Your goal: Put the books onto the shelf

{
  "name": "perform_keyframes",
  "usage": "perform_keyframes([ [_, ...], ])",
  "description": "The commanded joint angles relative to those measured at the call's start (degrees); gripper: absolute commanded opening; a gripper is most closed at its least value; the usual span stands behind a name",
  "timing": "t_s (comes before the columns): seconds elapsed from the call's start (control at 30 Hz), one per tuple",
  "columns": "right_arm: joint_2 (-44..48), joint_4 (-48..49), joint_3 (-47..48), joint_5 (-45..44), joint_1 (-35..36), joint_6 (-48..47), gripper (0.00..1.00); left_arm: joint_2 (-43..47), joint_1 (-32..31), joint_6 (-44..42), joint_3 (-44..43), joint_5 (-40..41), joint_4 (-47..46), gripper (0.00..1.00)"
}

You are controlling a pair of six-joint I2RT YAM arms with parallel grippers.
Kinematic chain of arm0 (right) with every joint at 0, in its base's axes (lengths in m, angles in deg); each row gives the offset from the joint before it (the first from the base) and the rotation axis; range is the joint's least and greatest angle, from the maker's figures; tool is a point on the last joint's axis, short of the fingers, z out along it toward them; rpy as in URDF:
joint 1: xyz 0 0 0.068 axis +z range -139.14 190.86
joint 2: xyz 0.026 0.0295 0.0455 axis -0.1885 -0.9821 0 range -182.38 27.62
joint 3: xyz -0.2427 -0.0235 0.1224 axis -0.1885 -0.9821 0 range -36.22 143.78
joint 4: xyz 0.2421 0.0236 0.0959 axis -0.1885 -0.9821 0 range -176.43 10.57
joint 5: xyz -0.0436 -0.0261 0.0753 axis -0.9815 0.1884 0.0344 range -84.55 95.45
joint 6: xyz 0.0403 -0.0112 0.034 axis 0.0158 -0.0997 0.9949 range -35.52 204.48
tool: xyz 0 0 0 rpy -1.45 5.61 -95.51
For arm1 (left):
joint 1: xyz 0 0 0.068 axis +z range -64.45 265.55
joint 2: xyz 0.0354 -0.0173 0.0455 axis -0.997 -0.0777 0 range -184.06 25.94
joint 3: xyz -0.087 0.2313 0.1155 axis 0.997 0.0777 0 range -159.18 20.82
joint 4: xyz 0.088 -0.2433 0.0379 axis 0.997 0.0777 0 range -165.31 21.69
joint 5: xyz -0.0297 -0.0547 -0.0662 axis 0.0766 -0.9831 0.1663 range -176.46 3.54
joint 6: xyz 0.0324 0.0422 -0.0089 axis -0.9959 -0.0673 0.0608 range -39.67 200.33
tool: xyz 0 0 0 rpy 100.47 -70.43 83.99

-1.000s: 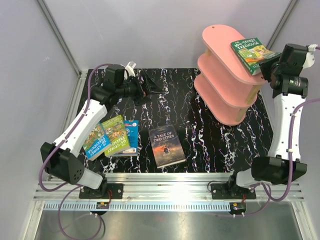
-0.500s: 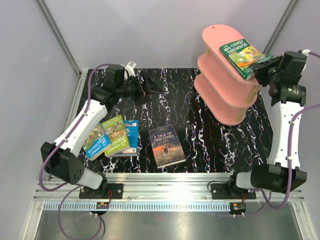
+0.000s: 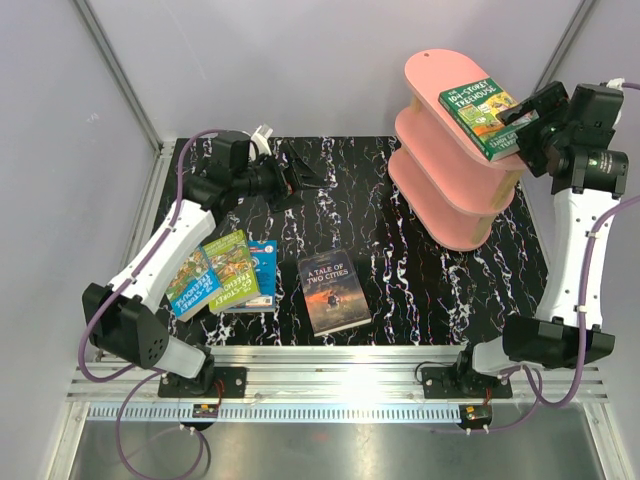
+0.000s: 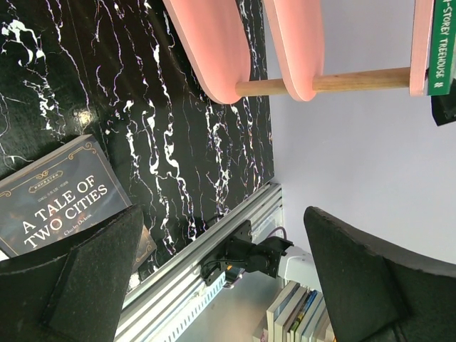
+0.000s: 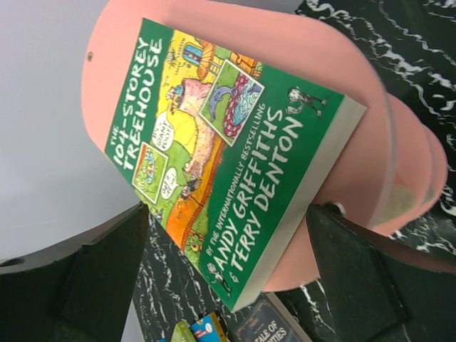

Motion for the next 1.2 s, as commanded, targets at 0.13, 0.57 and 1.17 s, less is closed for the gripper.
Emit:
perform_keyframes([
  [0.13, -2.74, -23.03, 3.33, -12.01, -0.23, -5.74, 1.0, -0.83, 0.22, 0.36, 0.2, -0.84, -2.35, 0.99],
  [0.57, 12.35, -23.76, -2.1, -15.38, -1.11, -8.91, 1.0, -3.99, -2.84, -2.36, 0.2, 7.66, 7.22, 0.98],
  [1.17, 16.18, -2.84, -34.88, 8.63, 33.84, -4.7, 1.0, -6.28, -11.46, -0.78, 7.74, 19.99, 16.99, 0.97],
])
